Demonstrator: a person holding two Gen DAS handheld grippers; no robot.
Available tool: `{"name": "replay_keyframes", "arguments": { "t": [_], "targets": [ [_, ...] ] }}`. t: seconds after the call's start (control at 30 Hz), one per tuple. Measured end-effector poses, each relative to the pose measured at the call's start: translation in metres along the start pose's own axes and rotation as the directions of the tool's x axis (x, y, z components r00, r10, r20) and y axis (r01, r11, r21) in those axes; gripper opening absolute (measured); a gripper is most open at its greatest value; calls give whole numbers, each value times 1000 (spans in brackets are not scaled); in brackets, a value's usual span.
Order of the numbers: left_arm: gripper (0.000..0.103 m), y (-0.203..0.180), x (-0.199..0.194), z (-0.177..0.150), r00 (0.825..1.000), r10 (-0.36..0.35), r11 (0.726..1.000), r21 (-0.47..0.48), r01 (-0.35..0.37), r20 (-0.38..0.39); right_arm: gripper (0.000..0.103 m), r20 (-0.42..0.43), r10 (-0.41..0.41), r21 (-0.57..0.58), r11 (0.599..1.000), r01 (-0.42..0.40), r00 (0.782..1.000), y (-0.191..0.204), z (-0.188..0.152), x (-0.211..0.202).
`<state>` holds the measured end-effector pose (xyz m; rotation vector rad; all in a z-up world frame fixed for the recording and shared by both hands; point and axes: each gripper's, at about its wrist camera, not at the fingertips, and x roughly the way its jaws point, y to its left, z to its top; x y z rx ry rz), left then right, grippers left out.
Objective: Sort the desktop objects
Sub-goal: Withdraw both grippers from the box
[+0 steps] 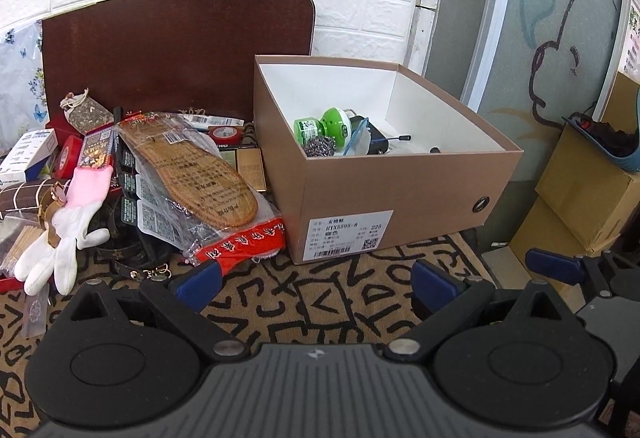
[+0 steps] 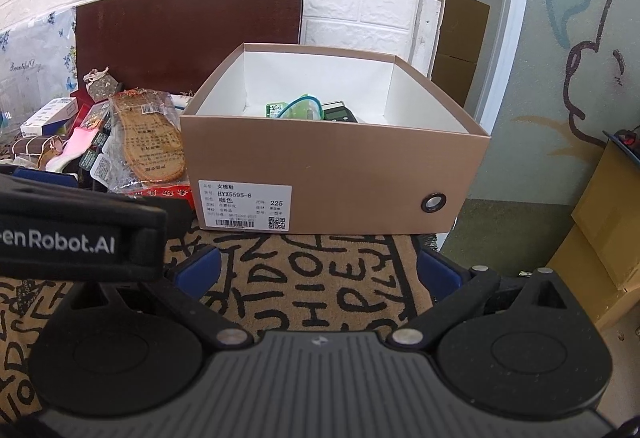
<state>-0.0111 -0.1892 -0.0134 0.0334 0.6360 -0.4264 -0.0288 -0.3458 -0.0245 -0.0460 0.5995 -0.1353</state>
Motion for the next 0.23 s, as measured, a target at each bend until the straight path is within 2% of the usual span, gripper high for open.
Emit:
{"name": "replay_keyframes", "arguments": {
  "t": [0.23],
  "targets": [
    [103,-2,0,-2,1000,-20,1000,12,20,4,101,-9,-6,10,1000,6,1000,1,-1,2]
  ]
}}
